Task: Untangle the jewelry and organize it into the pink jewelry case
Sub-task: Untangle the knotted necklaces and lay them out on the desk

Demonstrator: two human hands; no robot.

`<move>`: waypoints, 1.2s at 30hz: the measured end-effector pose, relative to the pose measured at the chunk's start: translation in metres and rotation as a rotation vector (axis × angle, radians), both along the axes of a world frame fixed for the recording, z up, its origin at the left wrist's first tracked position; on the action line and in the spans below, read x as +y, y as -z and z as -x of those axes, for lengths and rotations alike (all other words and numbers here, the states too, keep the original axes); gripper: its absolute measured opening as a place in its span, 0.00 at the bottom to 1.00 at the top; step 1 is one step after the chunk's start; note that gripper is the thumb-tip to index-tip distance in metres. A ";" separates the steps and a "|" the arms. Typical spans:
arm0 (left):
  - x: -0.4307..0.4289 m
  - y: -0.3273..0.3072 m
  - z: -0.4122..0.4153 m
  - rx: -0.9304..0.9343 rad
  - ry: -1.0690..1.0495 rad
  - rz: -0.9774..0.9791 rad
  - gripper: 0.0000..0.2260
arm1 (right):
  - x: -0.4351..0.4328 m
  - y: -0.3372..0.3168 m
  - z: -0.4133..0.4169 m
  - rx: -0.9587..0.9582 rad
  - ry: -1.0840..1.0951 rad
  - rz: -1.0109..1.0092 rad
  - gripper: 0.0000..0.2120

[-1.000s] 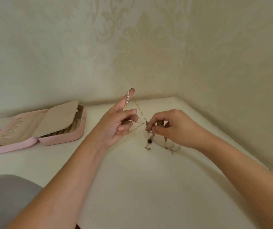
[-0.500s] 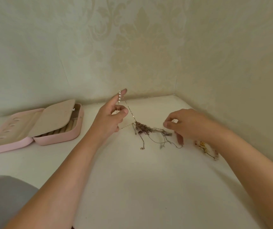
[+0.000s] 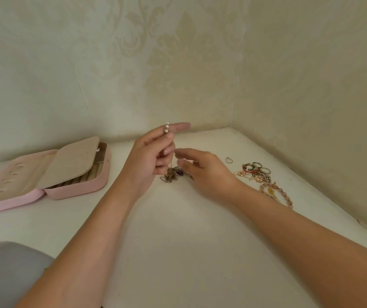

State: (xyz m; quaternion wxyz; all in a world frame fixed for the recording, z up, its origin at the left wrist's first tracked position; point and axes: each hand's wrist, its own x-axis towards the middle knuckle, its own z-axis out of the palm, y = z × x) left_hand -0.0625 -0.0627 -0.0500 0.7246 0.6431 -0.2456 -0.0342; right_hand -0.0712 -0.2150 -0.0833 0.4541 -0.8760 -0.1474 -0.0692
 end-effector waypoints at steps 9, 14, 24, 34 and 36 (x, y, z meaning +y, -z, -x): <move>0.020 -0.012 0.001 0.304 0.257 0.462 0.17 | 0.001 0.002 0.005 0.007 -0.118 0.040 0.04; 0.033 -0.008 -0.007 0.509 0.360 0.687 0.22 | -0.007 0.000 0.002 -0.011 -0.077 0.094 0.07; 0.019 -0.018 -0.005 0.339 0.395 0.290 0.24 | 0.002 -0.001 0.017 0.097 -0.184 0.057 0.19; 0.013 -0.089 -0.005 -0.127 0.257 -0.326 0.30 | -0.035 -0.034 0.014 0.077 -0.028 -0.441 0.07; 0.006 -0.094 -0.009 -0.161 0.257 -0.379 0.34 | -0.047 -0.041 0.018 0.068 0.002 -0.447 0.08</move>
